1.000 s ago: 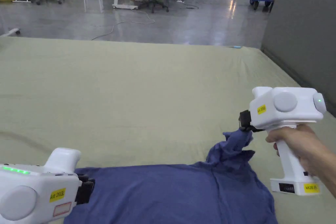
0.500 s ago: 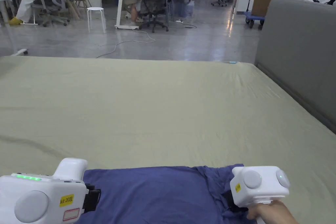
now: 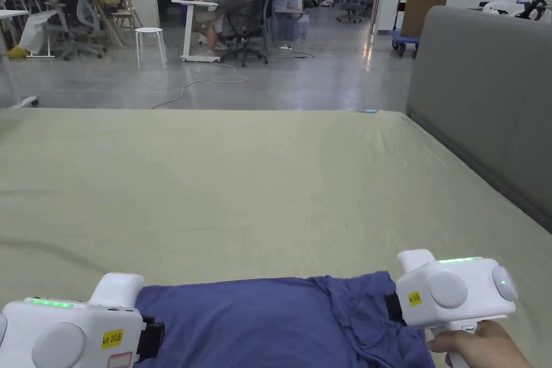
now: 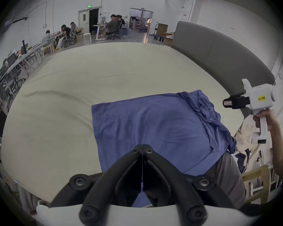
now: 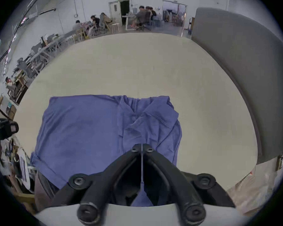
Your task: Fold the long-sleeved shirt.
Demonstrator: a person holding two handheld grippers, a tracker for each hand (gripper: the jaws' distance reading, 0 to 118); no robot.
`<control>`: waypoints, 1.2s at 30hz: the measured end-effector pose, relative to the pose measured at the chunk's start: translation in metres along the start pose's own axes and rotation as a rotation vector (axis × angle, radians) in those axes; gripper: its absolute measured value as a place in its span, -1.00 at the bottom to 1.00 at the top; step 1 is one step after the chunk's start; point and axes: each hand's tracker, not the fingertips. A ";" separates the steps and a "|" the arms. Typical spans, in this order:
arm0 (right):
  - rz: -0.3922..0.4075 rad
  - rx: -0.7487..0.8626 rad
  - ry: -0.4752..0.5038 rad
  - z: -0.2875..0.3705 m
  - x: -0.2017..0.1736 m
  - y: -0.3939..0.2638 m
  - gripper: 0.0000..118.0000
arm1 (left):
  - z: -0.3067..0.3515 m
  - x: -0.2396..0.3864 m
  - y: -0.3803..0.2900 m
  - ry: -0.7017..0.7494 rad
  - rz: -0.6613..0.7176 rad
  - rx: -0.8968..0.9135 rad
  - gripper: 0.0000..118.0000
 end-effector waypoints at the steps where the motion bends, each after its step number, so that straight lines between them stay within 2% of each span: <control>1: 0.024 0.000 0.008 0.001 -0.001 -0.001 -1.00 | -0.002 0.000 0.000 0.001 0.000 0.000 -1.00; 6: 0.035 0.005 0.016 0.000 0.000 0.001 -1.00 | -0.012 -0.009 0.016 0.025 0.028 0.030 -0.97; 7: 0.034 0.006 0.022 -0.001 0.000 0.003 -1.00 | -0.015 -0.013 0.021 0.053 0.036 0.048 -0.79; 8: 0.033 0.006 0.030 -0.002 0.000 0.005 -1.00 | -0.023 -0.017 0.029 0.078 0.028 0.053 -0.30; 10: 0.038 0.010 0.040 -0.005 0.000 0.010 -1.00 | -0.044 -0.027 0.045 0.096 0.008 0.028 0.81; 11: 0.043 0.018 0.050 -0.008 0.000 0.012 -1.00 | -0.056 -0.033 0.055 0.092 0.010 0.028 1.00; 12: 0.050 0.026 0.060 -0.010 0.002 0.013 -1.00 | -0.066 -0.039 0.064 0.097 0.013 0.048 1.00; 14: 0.051 0.025 0.065 -0.015 0.005 0.017 -1.00 | -0.091 -0.051 0.080 0.195 0.008 0.034 1.00; 18: 0.030 0.008 0.047 -0.025 0.016 0.020 -1.00 | -0.154 -0.084 0.102 0.306 0.017 -0.091 0.99; 22: 0.004 -0.012 0.037 -0.035 0.030 0.017 -1.00 | -0.191 -0.105 0.096 0.339 0.070 -0.186 0.69; 25: -0.001 -0.042 0.013 -0.045 0.040 0.018 -1.00 | -0.202 -0.113 0.084 0.344 0.156 -0.207 0.66; 28: -0.002 -0.053 -0.001 -0.053 0.046 0.024 -1.00 | -0.202 -0.113 0.076 0.326 0.157 -0.171 -0.12; 29: -0.006 -0.055 -0.004 -0.055 0.048 0.027 -1.00 | -0.201 -0.111 0.075 0.252 0.179 -0.151 -0.40; 31: -0.017 -0.056 -0.002 -0.060 0.050 0.035 -1.00 | -0.197 -0.100 0.077 0.278 0.161 -0.147 -0.62; 32: -0.022 -0.058 -0.001 -0.063 0.051 0.041 -1.00 | -0.194 -0.096 0.080 0.272 0.131 -0.149 -0.62; 33: -0.023 -0.060 0.001 -0.066 0.051 0.046 -1.00 | -0.193 -0.092 0.082 0.234 0.119 -0.155 -0.93; 36: -0.022 -0.056 0.002 -0.075 0.051 0.067 -1.00 | -0.181 -0.081 0.086 0.213 0.109 -0.135 -0.95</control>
